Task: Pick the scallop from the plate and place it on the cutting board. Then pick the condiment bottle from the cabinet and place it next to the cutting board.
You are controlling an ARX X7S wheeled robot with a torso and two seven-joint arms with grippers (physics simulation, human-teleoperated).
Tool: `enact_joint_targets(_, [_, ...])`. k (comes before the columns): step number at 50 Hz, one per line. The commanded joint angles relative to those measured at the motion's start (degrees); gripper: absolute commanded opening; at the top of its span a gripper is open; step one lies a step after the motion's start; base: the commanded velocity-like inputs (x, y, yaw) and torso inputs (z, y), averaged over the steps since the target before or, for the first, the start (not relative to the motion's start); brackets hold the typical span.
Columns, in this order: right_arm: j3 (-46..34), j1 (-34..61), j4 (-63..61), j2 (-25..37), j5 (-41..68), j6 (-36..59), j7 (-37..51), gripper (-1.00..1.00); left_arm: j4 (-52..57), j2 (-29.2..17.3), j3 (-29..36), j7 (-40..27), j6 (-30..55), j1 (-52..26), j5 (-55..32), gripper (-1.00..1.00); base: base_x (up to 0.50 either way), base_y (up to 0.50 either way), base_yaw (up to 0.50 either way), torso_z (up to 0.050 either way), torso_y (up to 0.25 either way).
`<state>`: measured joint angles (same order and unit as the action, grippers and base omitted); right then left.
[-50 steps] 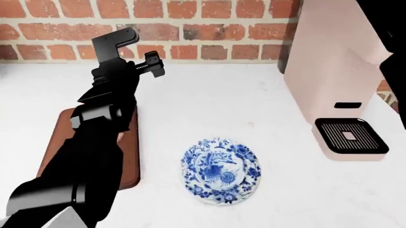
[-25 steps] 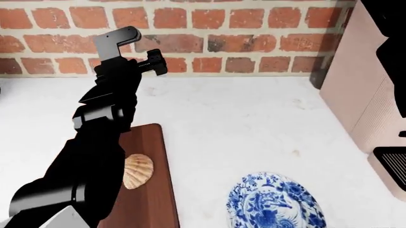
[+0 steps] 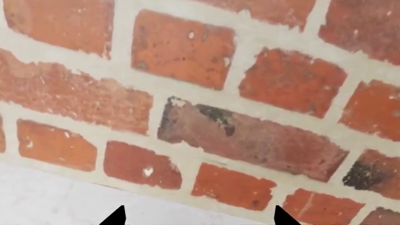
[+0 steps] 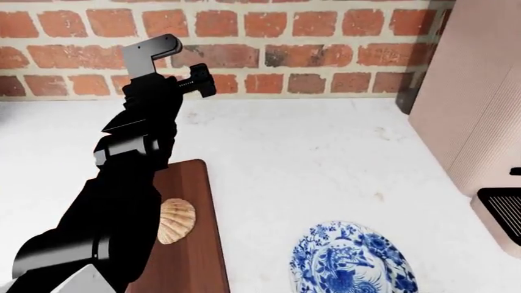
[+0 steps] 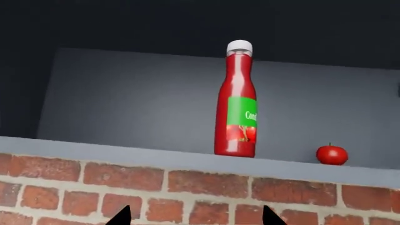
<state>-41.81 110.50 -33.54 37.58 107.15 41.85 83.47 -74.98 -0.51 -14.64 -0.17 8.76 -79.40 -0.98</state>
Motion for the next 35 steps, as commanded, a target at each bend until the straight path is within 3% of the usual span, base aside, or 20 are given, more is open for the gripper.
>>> enact_joint_targets(1, [-32.84, 24.39, -7.84, 8.34, 4.61, -27.08, 6.5, 1.0, -0.01, 0.01, -0.08, -0.1, 0.41, 0.0, -0.01, 1.0, 0.0, 0.0, 0.0, 0.0, 0.0])
enact_joint_targets(19, [-8.62, 24.5, -1.47, 4.9, 5.98, -6.51, 6.53, 1.0, -0.01, 0.11, 0.82, -0.67, 0.43, 0.02, 0.16, 1.0, 0.0, 0.0, 0.0, 0.0, 0.0])
enact_joint_targets(29, [5.5, 24.5, 14.17, -10.64, -0.35, 11.11, 6.52, 1.0, -0.01, 0.19, 1.79, -0.94, 0.35, 0.09, 0.19, 1.0, 0.0, 0.0, 0.0, 0.0, 0.0])
enact_joint_targets(35, [20.0, 24.48, 25.14, -23.91, -9.47, 30.04, 6.47, 1.0, -0.01, 0.23, 2.38, -0.93, 0.4, 0.11, -0.11, 1.0, 0.0, 0.0, 0.0, 0.0, 0.0])
